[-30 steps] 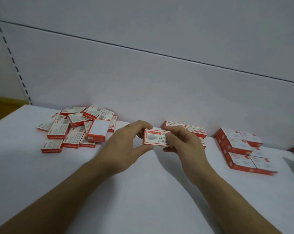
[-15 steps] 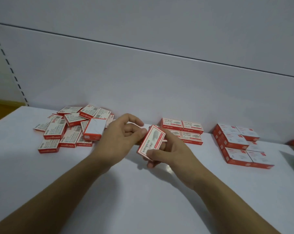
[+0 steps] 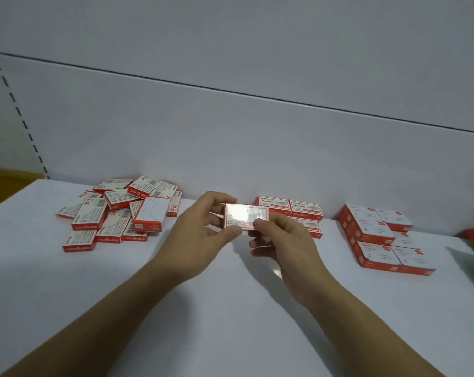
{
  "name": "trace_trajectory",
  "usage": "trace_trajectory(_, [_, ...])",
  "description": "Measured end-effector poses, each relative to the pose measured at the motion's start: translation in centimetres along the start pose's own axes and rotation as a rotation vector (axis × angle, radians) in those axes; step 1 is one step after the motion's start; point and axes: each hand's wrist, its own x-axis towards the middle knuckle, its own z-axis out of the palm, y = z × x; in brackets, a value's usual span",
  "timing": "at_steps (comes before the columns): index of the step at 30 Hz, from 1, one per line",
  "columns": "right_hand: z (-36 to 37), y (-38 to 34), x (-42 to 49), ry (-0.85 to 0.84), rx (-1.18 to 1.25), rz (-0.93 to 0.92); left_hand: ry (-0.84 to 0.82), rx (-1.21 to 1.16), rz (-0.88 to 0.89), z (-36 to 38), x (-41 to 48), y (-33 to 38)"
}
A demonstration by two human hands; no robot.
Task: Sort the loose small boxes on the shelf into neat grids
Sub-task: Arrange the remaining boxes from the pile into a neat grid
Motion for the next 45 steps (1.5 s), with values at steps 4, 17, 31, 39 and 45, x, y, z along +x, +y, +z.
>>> trace_trajectory(4, [-0.8,0.3,0.5,-0.024,-0.201,-0.138,0.008,0.128,0.031,0.0,0.0,-0.2])
trace_trajectory(17, [-3.5,0.5,3.0,0.144,-1.035,-0.674,-0.070,0.321,0.032,0.8,0.4,-1.6])
trace_trajectory(31, [-5.5,1.7,5.7,0.189,-1.072,-0.338,-0.203,0.760,0.081,1.6,-0.1,-1.2])
trace_trajectory(39, [-5.4,2.2,5.8,0.190,-1.179,-0.400,-0.231,0.796,0.067,1.2,-0.2,-1.2])
trace_trajectory(45, [-5.3,1.8,5.9,0.164,-1.200,-0.357,-0.253,0.791,0.062,1.3,0.0,-1.4])
